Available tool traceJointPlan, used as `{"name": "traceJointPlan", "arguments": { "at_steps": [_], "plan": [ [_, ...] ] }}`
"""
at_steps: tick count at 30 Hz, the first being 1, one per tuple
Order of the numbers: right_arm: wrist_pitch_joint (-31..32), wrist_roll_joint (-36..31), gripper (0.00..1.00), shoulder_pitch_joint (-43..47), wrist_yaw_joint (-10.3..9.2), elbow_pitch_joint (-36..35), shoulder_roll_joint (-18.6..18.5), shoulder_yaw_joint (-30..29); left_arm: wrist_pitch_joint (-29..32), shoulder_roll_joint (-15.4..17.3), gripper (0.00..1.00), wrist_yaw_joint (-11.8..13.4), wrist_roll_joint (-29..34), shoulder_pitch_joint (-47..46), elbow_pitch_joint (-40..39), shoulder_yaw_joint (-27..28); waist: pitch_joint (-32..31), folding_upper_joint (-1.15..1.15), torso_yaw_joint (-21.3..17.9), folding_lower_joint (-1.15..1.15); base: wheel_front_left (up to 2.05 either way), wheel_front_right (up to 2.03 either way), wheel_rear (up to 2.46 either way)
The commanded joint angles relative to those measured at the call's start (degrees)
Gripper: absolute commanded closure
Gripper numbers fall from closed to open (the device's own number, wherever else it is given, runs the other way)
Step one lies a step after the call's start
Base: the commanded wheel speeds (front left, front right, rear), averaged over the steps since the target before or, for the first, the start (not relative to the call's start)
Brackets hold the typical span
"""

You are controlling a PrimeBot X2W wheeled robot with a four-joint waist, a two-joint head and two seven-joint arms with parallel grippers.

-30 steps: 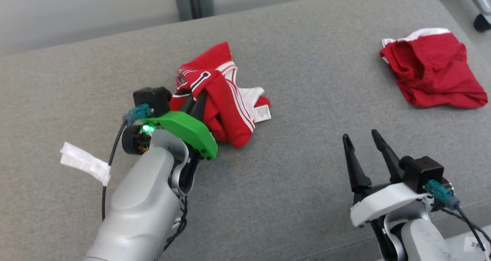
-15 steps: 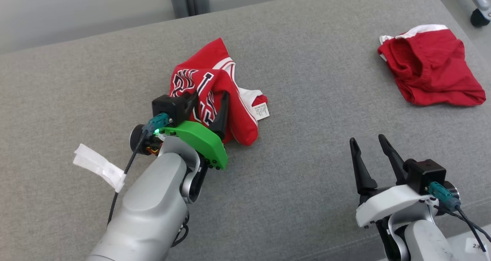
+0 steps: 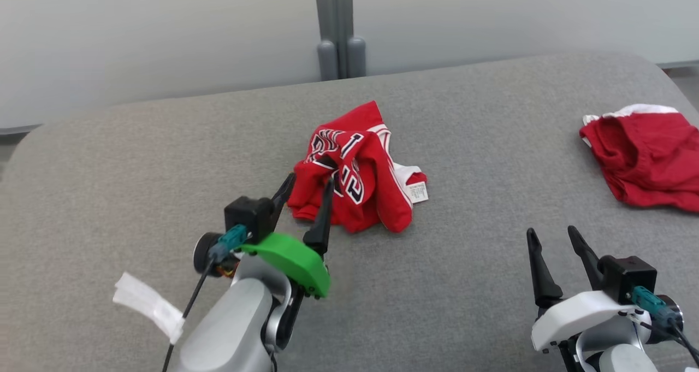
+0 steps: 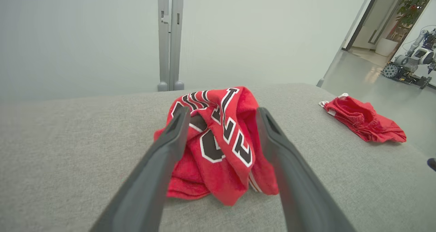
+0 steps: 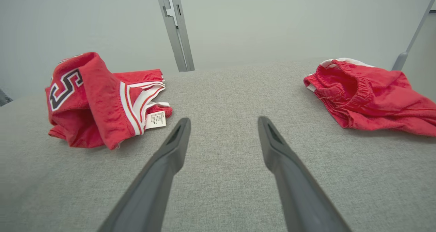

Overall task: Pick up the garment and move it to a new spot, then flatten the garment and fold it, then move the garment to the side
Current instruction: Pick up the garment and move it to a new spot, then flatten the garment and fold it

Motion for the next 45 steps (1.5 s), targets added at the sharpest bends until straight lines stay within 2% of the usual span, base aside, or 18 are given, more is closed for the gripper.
{"name": "traceJointPlan", "arguments": {
  "at_steps": [1, 12, 18, 24, 45],
  "plan": [
    [-0.4, -0.1, 0.00, 1.2, -0.09, -0.2, -0.1, -0.2, 0.0, 0.8, 0.00, 0.7, 0.2, 2.8, -1.4, 1.2, -3.6, 0.00, 3.9, 0.00, 0.00, 0.00, 0.00],
    [-1.3, 0.4, 0.00, 3.3, -0.09, 0.4, -0.2, 1.7, 0.0, 5.1, 0.00, 6.1, 6.2, 20.2, -14.0, 9.6, -4.6, 0.00, 6.5, 0.00, 0.00, 0.00, 0.00],
    [-2.0, 1.3, 0.00, 3.2, -0.09, 0.9, -0.2, 2.3, 0.0, 5.0, 0.00, 8.0, 7.8, 27.0, -18.6, 14.3, -4.7, 0.00, 6.4, 0.00, 0.00, 0.00, 0.00],
    [-2.5, 1.7, 0.00, 2.2, -0.09, 1.7, -0.2, 2.4, 0.0, 4.0, 0.00, 7.6, 9.6, 29.8, -20.3, 16.7, -4.8, 0.00, 6.3, 0.00, 0.00, 0.00, 0.00],
    [-3.0, 1.7, 0.00, 0.5, -0.09, 4.3, -0.2, 2.3, 0.0, 2.2, 0.00, 5.4, 12.9, 29.6, -20.1, 20.0, -3.7, 0.00, 7.0, 0.00, 0.00, 0.00, 0.00]
  ]
}}
